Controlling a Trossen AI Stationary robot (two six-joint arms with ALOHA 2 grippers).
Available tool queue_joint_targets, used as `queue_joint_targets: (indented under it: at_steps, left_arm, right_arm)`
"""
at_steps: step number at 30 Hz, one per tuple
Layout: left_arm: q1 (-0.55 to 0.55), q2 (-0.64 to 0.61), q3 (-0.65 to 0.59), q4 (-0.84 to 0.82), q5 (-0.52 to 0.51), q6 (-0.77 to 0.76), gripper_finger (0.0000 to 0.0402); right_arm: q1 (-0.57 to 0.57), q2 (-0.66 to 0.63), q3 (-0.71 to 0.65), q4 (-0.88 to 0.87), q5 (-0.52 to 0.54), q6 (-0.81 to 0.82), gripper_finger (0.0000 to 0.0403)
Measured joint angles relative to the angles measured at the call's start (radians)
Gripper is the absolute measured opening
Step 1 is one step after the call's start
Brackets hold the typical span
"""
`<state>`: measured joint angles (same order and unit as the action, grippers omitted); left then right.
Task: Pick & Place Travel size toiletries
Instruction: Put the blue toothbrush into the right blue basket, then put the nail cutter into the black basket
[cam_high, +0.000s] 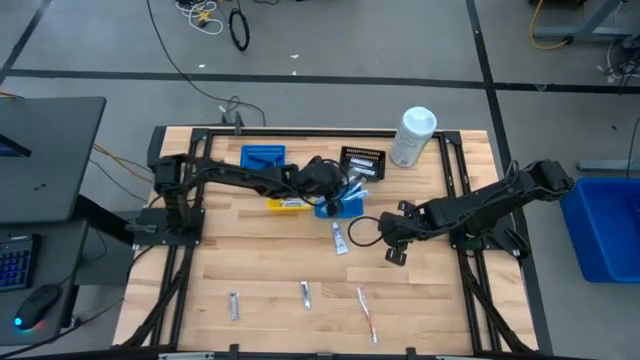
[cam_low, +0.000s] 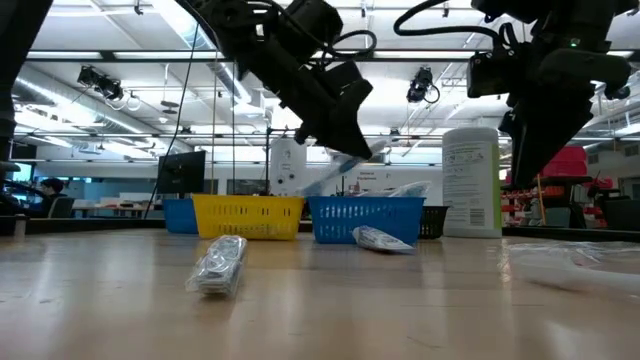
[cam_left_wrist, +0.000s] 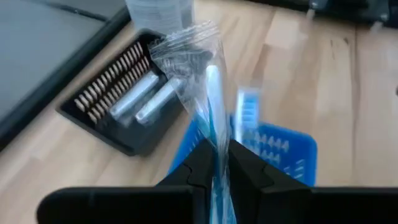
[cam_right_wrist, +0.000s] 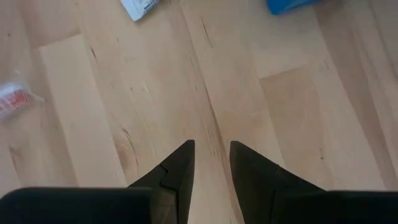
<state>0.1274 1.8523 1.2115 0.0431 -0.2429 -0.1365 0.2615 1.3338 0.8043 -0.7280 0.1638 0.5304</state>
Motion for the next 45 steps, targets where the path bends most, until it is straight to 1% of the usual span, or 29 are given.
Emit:
queue_joint_targets:
  at_steps: [2, 8, 12, 14, 20, 23, 27, 30, 32, 34, 38, 42, 45]
  left_arm:
    - [0.006, 0.018, 0.004, 0.042, 0.002, 0.013, 0.0044]
    - [0.008, 0.016, -0.002, 0.021, 0.001, 0.022, 0.0057]
    - [0.008, 0.016, -0.002, 0.007, 0.001, 0.054, 0.0069]
    - [0.008, 0.016, -0.002, -0.015, -0.006, 0.076, 0.0079]
    - [0.003, 0.016, -0.003, -0.011, -0.004, 0.121, 0.0122]
    - [-0.016, 0.015, -0.003, -0.009, -0.004, 0.161, 0.014]
    - [-0.07, -0.009, 0.004, -0.019, -0.006, 0.262, 0.0155]
    - [-0.122, -0.031, 0.021, -0.062, -0.07, 0.319, 0.016]
    - [-0.155, -0.063, 0.027, -0.1, -0.127, 0.34, 0.0159]
    - [-0.183, -0.102, 0.03, -0.139, -0.161, 0.359, 0.0155]
    - [-0.216, -0.206, 0.03, -0.28, -0.164, 0.358, 0.0144]
    - [-0.218, -0.323, 0.029, -0.437, -0.149, 0.298, 0.0133]
    - [-0.213, -0.409, -0.013, -0.482, -0.119, 0.271, 0.0125]
  right_arm:
    - [0.0, 0.0, 0.0, -0.001, 0.0, -0.008, 0.0109]
    - [0.0, 0.0, 0.0, 0.016, 0.009, -0.038, 0.011]
    - [0.0, 0.0, 0.0, 0.025, 0.01, -0.042, 0.0109]
    - [0.0, 0.0, 0.0, 0.026, 0.01, -0.042, 0.011]
    - [0.0, 0.0, 0.0, 0.029, 0.01, -0.042, 0.0109]
    - [0.0, 0.0, 0.0, 0.03, 0.01, -0.042, 0.011]
    - [0.0, 0.0, 0.0, 0.034, 0.01, -0.052, 0.0109]
    - [0.0, 0.0, 0.0, 0.042, 0.01, -0.052, 0.0109]
    - [0.0, 0.0, 0.0, 0.052, 0.01, -0.052, 0.011]
    - [0.0, 0.0, 0.0, 0.063, 0.01, -0.052, 0.011]
    - [0.0, 0.0, 0.0, 0.092, 0.01, -0.061, 0.0109]
    - [0.0, 0.0, 0.0, 0.135, 0.01, -0.096, 0.011]
    - [0.0, 0.0, 0.0, 0.174, 0.01, -0.11, 0.0109]
